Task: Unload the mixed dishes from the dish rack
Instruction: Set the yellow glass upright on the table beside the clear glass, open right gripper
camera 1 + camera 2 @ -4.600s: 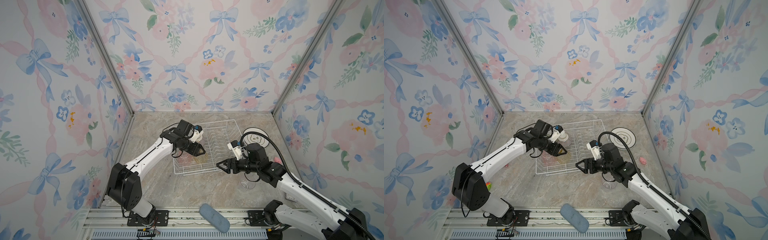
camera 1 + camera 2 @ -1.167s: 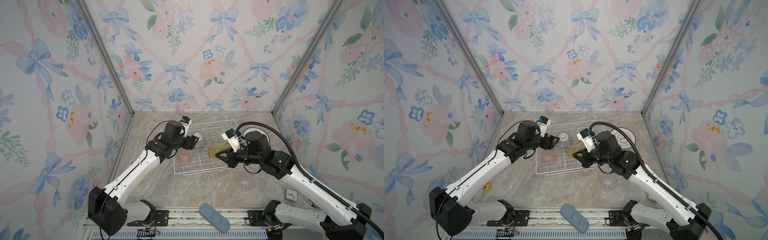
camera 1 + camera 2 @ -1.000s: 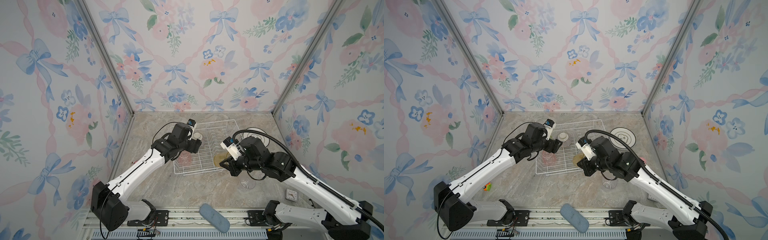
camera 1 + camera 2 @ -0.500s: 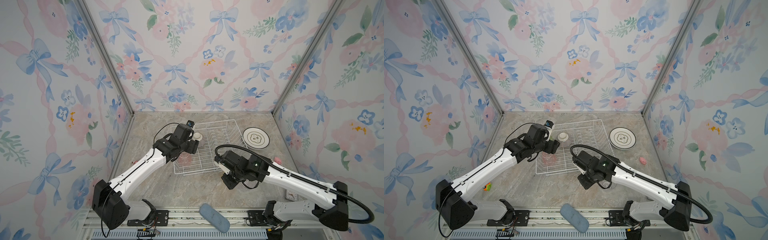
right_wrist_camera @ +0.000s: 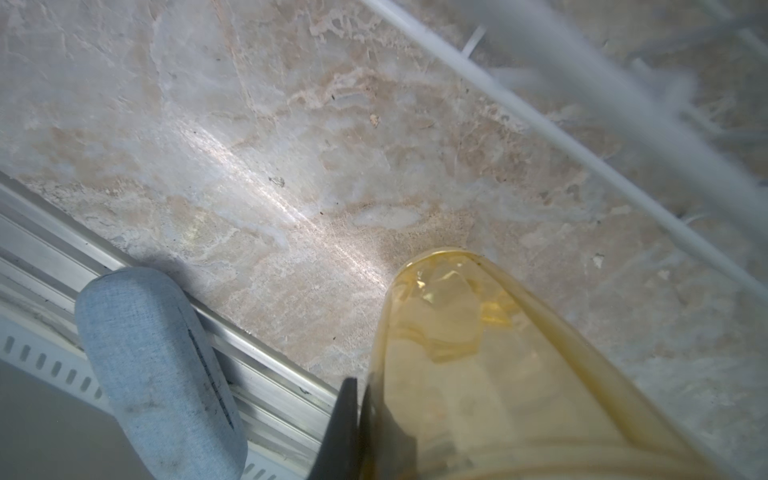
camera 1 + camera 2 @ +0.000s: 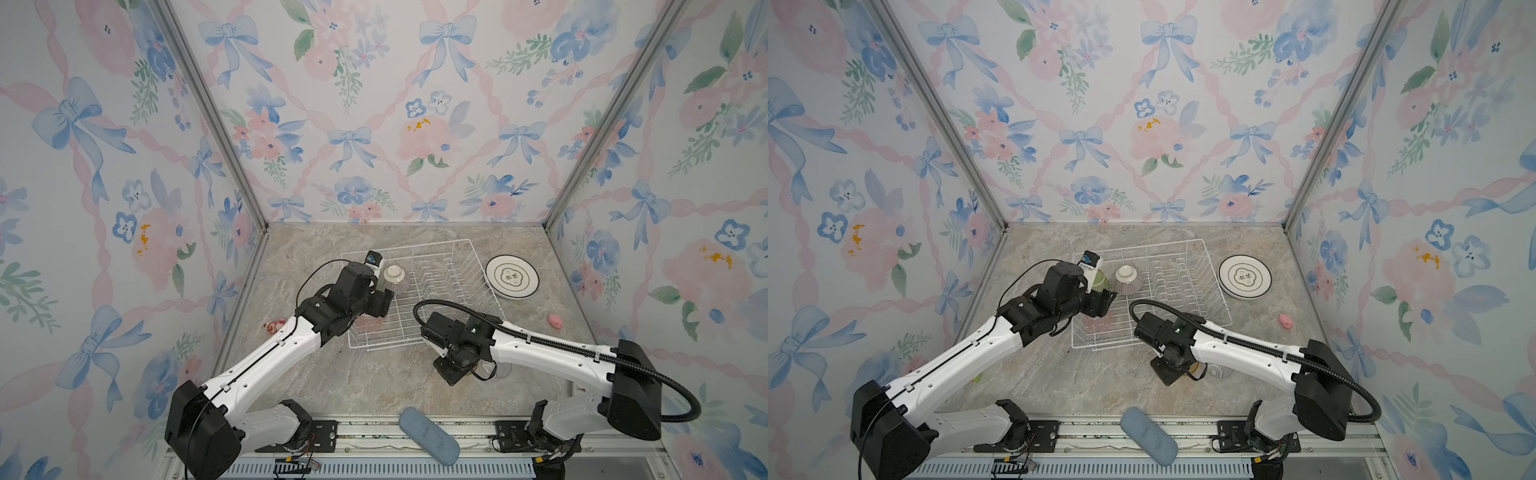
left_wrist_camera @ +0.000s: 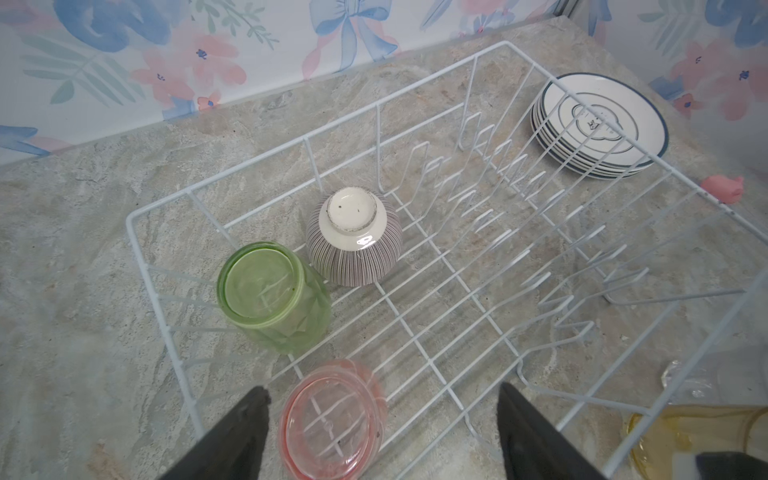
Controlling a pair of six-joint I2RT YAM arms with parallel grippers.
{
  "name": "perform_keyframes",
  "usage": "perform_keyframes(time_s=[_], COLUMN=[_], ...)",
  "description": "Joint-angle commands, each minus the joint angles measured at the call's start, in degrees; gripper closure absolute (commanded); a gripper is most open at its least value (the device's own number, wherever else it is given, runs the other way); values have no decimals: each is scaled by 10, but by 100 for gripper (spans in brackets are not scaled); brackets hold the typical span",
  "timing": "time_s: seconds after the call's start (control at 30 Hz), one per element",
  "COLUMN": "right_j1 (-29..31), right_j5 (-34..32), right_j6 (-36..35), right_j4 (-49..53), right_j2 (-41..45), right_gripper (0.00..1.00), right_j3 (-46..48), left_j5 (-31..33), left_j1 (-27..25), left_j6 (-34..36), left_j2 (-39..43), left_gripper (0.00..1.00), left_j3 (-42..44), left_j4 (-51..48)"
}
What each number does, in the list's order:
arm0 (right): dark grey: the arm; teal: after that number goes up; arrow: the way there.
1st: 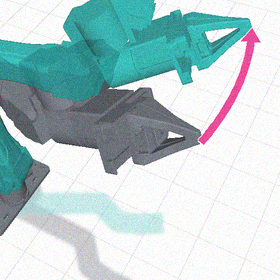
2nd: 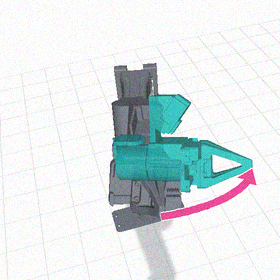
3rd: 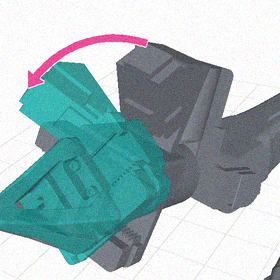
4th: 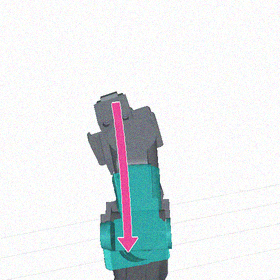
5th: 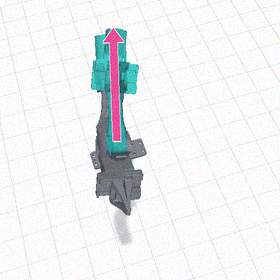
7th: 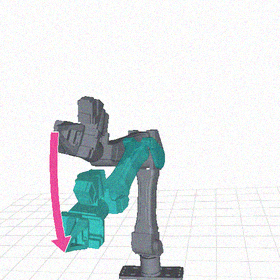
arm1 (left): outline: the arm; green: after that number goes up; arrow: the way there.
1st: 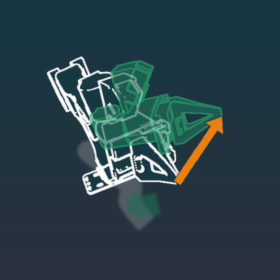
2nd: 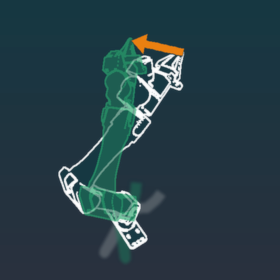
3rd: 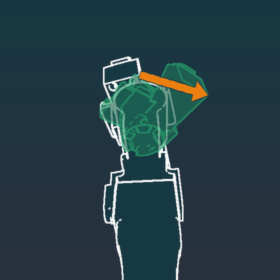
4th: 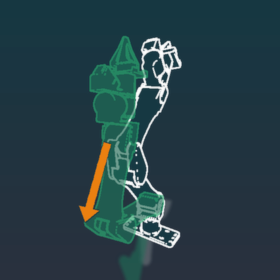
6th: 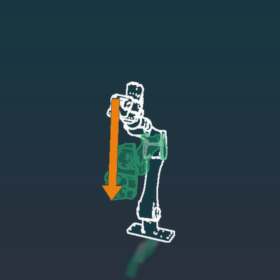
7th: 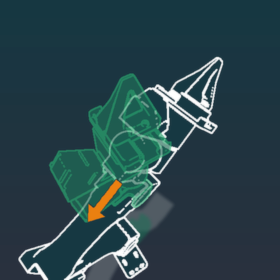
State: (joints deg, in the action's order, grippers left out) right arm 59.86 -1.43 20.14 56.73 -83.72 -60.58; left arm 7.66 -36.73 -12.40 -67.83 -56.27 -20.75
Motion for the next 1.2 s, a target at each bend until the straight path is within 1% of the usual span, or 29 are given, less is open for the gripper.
perform_keyframes(time_s=[0.0,0.23,0.4,0.53,0.7,0.9,1.07,1.17], right_j1=[7,6,7,6,6,6,7,7], right_j5=[-13,-13,-7,-6,-9,-14,-9,-10], right_j6=[8,10,10,9,9,14,12,10], right_j4=[-9,-25,-35,-35,-30,-25,-27,-24], right_j2=[-15,-40,-52,-56,-56,-46,-37,-30], right_gripper=[100,100,100,99,99,98,84,67], right_j3=[13,23,27,27,26,28,23,19], left_j5=[-11,-20,-10,-1,17,24,36,41], left_j1=[3,5,4,4,-1,-9,-11,-11], left_j6=[0,-14,-20,-26,-25,-24,-19,-16], left_j2=[13,14,24,30,19,14,6,-2], left_gripper=[15,16,14,15,19,18,18,17], left_j3=[18,35,57,69,62,51,42,35], left_j4=[32,31,30,20,-11,-36,-58,-71])
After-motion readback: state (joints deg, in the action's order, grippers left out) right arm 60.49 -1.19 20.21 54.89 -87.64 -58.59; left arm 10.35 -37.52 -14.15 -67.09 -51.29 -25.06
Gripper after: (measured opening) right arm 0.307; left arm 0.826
